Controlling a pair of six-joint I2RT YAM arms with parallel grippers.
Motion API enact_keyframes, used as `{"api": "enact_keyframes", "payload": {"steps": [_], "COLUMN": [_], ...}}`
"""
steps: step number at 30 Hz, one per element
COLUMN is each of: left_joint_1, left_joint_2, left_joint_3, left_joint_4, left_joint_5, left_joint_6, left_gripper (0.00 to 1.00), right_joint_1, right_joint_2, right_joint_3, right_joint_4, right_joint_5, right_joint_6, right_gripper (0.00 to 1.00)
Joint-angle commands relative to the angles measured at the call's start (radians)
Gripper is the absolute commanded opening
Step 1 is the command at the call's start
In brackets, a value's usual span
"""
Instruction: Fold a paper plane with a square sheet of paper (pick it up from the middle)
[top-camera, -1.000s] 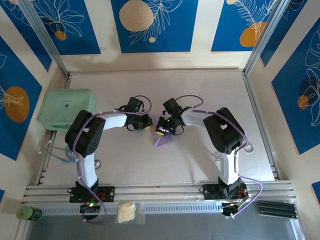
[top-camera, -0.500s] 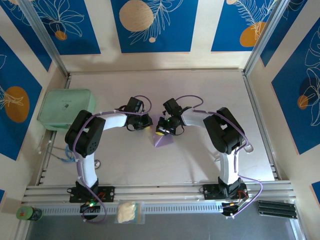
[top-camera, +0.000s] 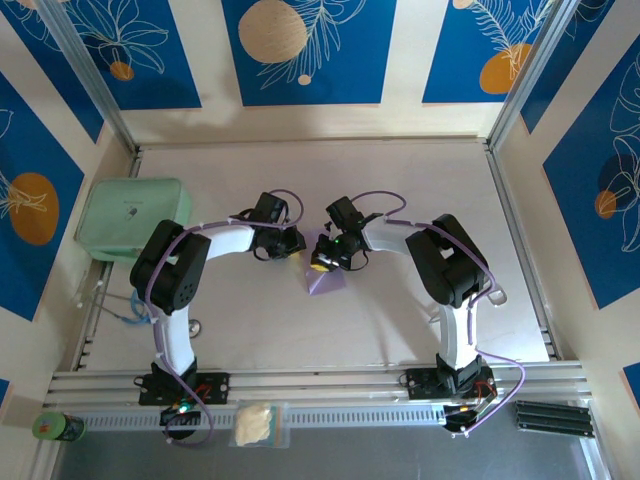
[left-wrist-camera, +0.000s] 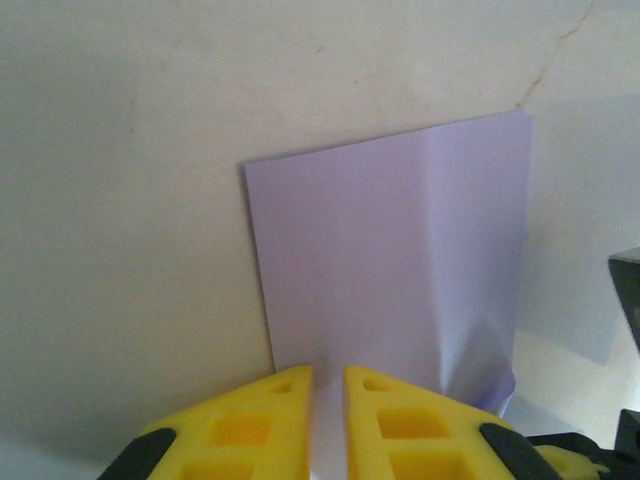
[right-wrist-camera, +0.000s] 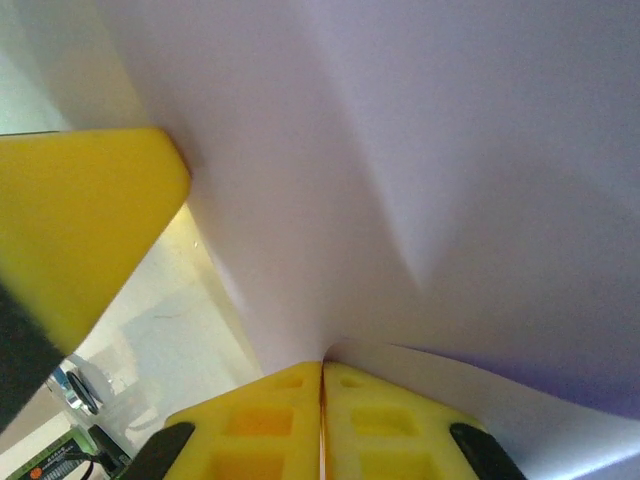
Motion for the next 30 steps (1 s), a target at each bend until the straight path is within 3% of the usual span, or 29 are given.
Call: {"api": "enact_keyframes", "payload": {"steps": [1, 8, 16, 18, 24, 30], "left_joint_1": [0.011, 0.056, 0.073, 0.065, 0.008, -0.056], "left_joint_2": [-0.032, -0.129, -0.224, -0.235, -0.233, -0.204], "left_joint_3": [0.044, 0.013, -0.078, -0.1, -0.139, -0.154], "left_joint_4": [-0.049, -0.034, 0.001, 0.014, 0.026, 0.031], "left_joint_5": [-0.011, -0.058, -0.065, -0.048, -0.018, -0.014], "left_joint_6": [-0.003, -0.057, -0.103, -0.112, -0.125, -0.143], "left_gripper": [0.19, 0.27, 0.29, 0.27, 0.18, 0.08], "right_joint_1": [0.001, -0.005, -0.007, -0.006, -0.007, -0.01], "right_joint_2": [0.038, 0.047, 0.048, 0.044, 0.048, 0.053], "right_joint_3": [0.015, 0.019, 0.016, 0.013, 0.014, 0.014], "right_joint_4": [-0.054, -0.06, -0.059, -0.059, -0.09, -0.111], "right_joint_5": [-0.014, -0.02, -0.02, -0.015, 0.001, 0.01], "right_joint_6": [0.001, 0.012, 0.015, 0.012, 0.01, 0.008], "right_gripper": [0.15, 0.37, 0.38, 0.35, 0.15, 0.05]}}
